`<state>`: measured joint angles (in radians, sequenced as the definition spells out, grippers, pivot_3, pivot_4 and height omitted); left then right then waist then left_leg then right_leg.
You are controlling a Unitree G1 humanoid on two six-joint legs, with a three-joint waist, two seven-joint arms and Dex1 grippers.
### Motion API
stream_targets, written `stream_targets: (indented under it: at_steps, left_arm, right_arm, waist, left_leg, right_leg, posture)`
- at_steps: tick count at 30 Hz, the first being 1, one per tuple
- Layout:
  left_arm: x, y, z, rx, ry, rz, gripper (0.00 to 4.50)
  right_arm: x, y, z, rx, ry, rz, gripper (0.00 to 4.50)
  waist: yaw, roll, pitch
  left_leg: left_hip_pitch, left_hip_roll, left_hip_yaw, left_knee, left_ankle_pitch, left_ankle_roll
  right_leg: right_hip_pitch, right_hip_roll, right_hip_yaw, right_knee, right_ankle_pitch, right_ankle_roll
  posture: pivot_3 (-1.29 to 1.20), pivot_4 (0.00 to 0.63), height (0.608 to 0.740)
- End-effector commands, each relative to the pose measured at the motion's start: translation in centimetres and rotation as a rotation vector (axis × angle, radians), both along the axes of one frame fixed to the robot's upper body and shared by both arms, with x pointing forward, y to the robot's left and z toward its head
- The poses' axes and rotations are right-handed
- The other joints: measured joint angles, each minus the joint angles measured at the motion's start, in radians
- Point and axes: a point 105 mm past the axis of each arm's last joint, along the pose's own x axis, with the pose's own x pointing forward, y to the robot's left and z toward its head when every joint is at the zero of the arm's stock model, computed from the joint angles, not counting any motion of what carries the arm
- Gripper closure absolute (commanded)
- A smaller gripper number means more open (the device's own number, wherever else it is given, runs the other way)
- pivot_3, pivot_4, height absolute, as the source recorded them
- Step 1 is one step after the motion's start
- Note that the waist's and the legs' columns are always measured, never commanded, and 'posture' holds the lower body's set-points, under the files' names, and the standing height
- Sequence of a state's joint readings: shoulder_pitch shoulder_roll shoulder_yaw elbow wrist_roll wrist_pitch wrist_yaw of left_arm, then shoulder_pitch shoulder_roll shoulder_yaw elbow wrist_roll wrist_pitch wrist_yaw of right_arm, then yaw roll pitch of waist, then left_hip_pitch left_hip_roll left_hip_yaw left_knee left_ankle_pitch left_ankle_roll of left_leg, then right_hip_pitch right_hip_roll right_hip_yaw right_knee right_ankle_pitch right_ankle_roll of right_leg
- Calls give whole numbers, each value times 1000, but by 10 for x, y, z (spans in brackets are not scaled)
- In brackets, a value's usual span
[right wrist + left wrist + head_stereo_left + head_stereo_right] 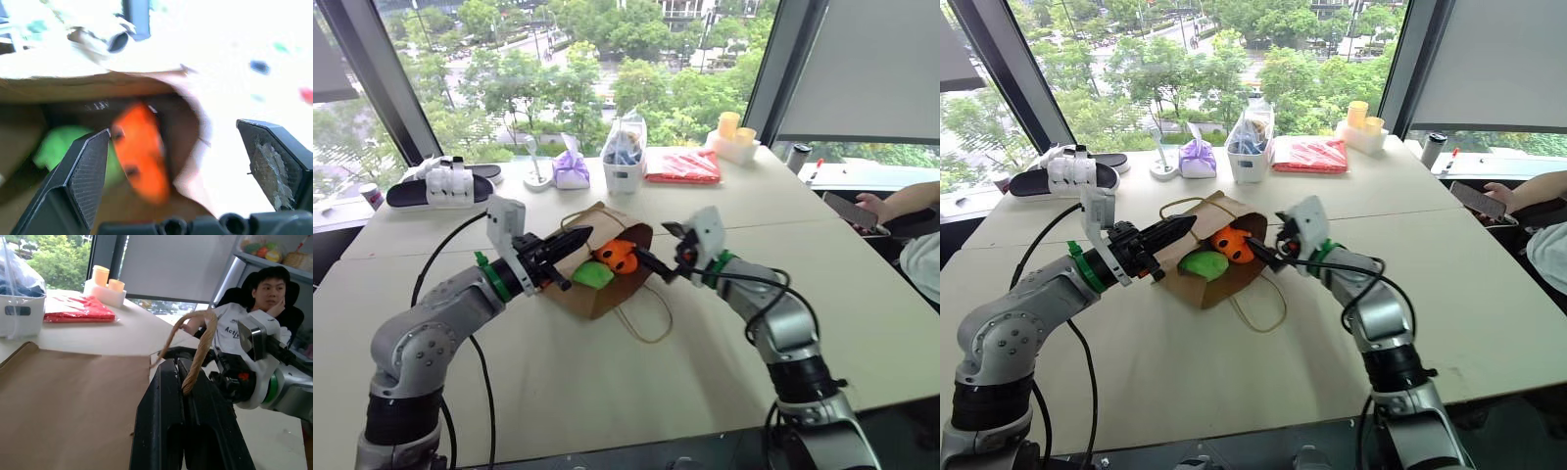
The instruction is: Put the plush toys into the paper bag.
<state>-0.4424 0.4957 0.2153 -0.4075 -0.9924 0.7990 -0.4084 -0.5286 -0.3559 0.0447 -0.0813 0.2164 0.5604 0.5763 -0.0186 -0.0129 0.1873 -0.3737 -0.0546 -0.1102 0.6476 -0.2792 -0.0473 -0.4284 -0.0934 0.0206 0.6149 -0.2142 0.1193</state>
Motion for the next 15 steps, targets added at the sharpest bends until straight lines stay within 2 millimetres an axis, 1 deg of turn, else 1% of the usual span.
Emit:
stream_targets:
  at_steps: [1,6,10,12,14,15]
  left_arm:
    - [-4,-1,13,-13,-57,-9,4500]
    - [-2,0,13,-13,-57,-10,4500]
    - [-3,0,14,-14,-59,-11,4500]
    - [-3,0,13,-13,-59,-12,4500]
    - [-4,0,13,-13,-60,-11,4500]
    - [-4,-1,13,-13,-60,-11,4500]
  right_arm:
    - [-8,1,-18,-51,50,31,16]
    - [-16,8,-45,-102,111,51,16]
    - [-15,8,-55,-149,118,28,16]
    - [-13,9,-61,-136,135,7,16]
    - [-14,10,-70,-170,137,2,524]
    - [-14,10,-73,-183,134,3,903]
  waist:
    - [-3,0,0]
    - [-1,0,0]
    - [4,0,0]
    - [4,0,0]
    - [4,0,0]
    - [4,0,0]
  left_leg:
    - [0,0,0,0,0,0]
    - [0,0,1,0,0,0]
    - [-1,0,1,1,0,0]
    - [-1,0,1,1,0,0]
    - [-1,0,1,1,0,0]
    - [0,0,1,1,0,0]
  right_leg:
    - [0,0,0,0,0,0]
    - [0,0,1,0,0,0]
    - [0,0,1,0,0,0]
    - [0,0,1,0,0,0]
    - [0,0,1,0,0,0]
    - [0,0,1,0,0,0]
  posture:
    - [0,150,740]
    - [0,150,740]
    - [0,150,740]
    - [0,150,740]
    - [0,150,740]
    - [0,150,740]
